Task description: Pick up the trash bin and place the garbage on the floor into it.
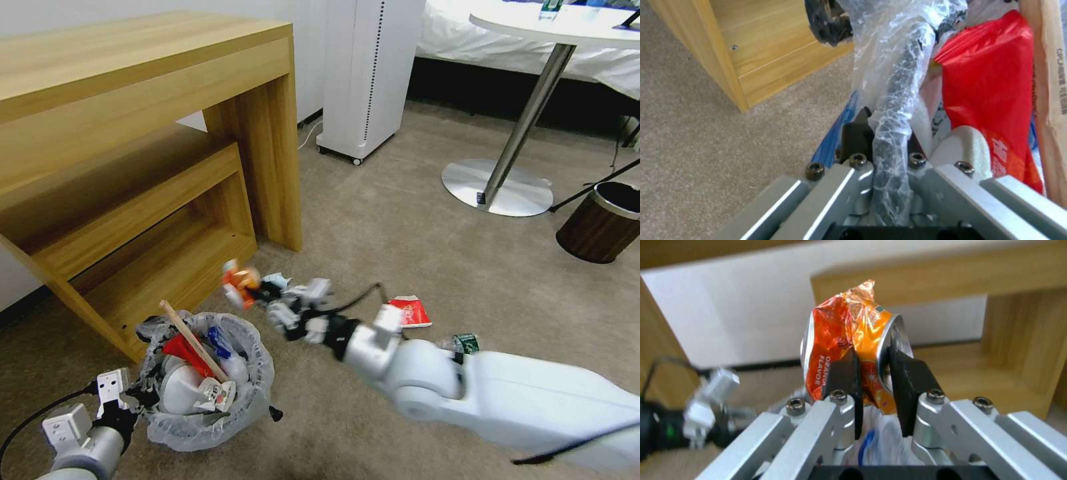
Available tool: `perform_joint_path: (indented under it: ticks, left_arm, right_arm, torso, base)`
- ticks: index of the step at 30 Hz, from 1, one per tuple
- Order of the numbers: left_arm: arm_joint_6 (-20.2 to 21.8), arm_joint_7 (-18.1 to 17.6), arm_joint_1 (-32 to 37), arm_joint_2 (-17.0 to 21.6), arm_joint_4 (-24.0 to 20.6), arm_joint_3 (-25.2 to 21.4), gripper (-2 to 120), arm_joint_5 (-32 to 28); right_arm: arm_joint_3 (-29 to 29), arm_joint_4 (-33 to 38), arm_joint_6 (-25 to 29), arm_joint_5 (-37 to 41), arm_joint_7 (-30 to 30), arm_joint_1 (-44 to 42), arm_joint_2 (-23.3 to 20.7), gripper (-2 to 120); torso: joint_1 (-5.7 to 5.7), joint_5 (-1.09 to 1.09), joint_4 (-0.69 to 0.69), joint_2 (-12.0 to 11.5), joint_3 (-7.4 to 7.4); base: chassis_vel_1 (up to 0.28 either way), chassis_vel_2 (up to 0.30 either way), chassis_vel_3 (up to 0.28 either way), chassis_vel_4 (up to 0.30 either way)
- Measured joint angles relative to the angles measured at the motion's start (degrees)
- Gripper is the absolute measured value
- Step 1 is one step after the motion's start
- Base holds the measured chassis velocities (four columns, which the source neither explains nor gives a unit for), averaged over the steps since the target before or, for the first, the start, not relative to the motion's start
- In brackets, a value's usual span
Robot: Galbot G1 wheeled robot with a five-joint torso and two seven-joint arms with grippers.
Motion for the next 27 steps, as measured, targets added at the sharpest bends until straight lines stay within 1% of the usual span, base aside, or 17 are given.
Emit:
perform_joint_path:
  ticks: [2,7,10,13,19,21,27]
  left_arm:
    - [-0.1,0.0,0.0,0.0,0.0,-0.3,1,-0.3]
    - [-0.3,0.0,-0.4,0.0,0.2,-0.3,1,-0.6]
    - [-0.4,0.0,-0.8,-0.1,0.5,-0.3,1,-0.8]
    - [-0.4,0.0,-1.1,-0.1,0.9,-0.2,1,-0.8]
    - [-0.5,0.0,-1.5,0.0,1.4,-0.2,1,-1.0]
    - [-0.6,-0.1,-1.6,0.0,1.5,-0.2,1,-1.2]
    - [-1.1,0.0,-1.6,0.1,2.0,-0.4,1,-1.4]
  right_arm:
    - [-2.3,-1.3,-1.1,0.3,1.3,0.8,1.3,14]
    - [-4.0,-1.7,-3.1,1.3,3.6,0.5,1.8,14]
    - [-4.8,-3.2,-3.9,1.2,4.4,-0.1,2.2,14]
    - [-6.1,-5.0,-4.9,1.4,5.6,-0.1,3.4,14]
    - [-7.0,-7.5,-5.3,1.9,6.1,0.5,5.6,13]
    - [-7.3,-8.5,-5.3,2.0,6.7,0.6,6.8,7]
    - [-7.3,-8.6,-5.3,2.1,6.8,0.4,7.6,7]
  torso:
    - [0.0,0.0,-0.01,0.0,0.0]
    - [0.0,0.0,-0.02,0.0,-0.01]
    - [0.0,0.01,-0.02,0.0,0.0]
    - [0.0,0.01,-0.02,0.0,-0.01]
    - [0.0,0.01,-0.02,0.0,-0.01]
    - [0.0,0.02,-0.01,0.0,-0.01]
    - [0.0,0.01,-0.01,0.0,0.0]
  base:
    - [0.0,0.0,0.0,0.0]
    - [0.0,0.0,0.0,0.0]
    - [0.0,0.0,0.0,0.0]
    - [0.0,0.0,0.0,0.0]
    - [0.0,0.0,0.0,0.0]
    - [0.0,0.0,0.0,0.0]
    - [0.0,0.0,0.0,0.0]
